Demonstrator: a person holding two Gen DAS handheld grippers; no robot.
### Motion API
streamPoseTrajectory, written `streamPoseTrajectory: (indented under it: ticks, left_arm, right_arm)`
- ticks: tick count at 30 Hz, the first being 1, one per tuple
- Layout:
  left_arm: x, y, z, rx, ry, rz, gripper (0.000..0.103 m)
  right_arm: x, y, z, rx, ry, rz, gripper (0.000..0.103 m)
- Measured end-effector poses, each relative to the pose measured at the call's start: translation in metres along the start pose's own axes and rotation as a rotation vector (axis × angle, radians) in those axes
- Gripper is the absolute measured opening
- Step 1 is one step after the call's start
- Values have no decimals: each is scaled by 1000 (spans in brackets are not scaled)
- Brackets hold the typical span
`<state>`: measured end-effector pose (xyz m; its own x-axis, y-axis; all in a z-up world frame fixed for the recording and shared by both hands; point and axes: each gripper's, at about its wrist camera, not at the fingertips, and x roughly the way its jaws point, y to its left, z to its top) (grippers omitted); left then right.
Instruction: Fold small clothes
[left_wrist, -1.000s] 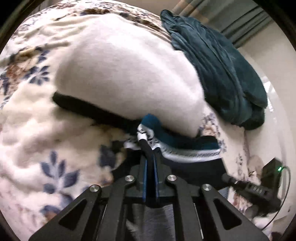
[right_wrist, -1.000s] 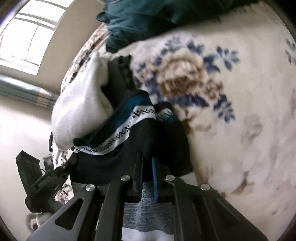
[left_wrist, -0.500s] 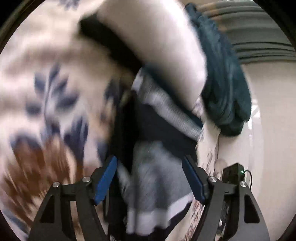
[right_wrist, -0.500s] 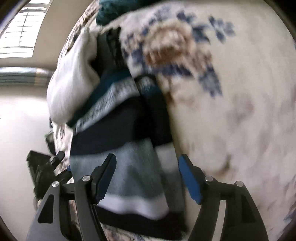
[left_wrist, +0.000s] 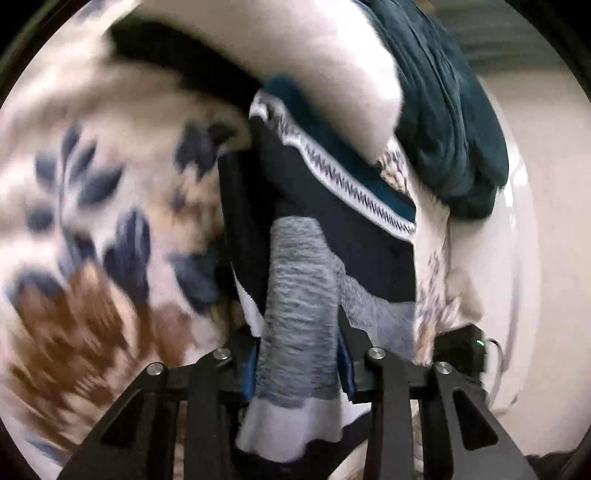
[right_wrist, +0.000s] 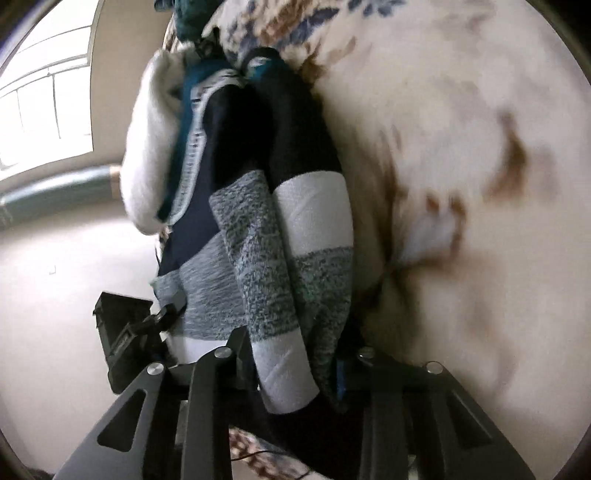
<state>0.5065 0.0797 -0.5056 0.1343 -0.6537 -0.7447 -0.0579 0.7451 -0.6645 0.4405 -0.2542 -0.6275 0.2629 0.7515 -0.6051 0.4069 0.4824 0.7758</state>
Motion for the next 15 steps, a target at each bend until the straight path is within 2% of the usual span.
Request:
streamPoseTrajectory:
  ticks: [3,4,5,7,8,9,11,13,15]
  left_arm:
    - [0,-17,21,74,77,58,32]
    - [-1,-20,24,97,97,72,36]
    - [-3,-22,28,113,104,86,44]
    - [-15,-27,34,141,80,138,52]
    - [-23,-25,31,143,57,141,53]
    - [-30,-27,29,140,24,134,53]
    - [-43,-19,25,126,-26,122,54]
    - [-40,-14,24,118,-33,106,54]
    - [-24,-11,29,117,-17,111,54]
  right_arm:
    - [2,9,-52,47,0,10,30]
    - [9,11,-69,66,16,4,30]
    - [20,12,-84,79,56,-21,33]
    - [34,16,-95,40,114,-144,42]
    - [33,19,-95,-3,116,-216,46]
    - [28,21,-93,-22,105,-250,46]
    - [-4,23,-83,-19,15,-280,46]
    - [-37,27,-67,-16,-100,-265,46]
    - [-51,27,-47,-15,-168,-238,46]
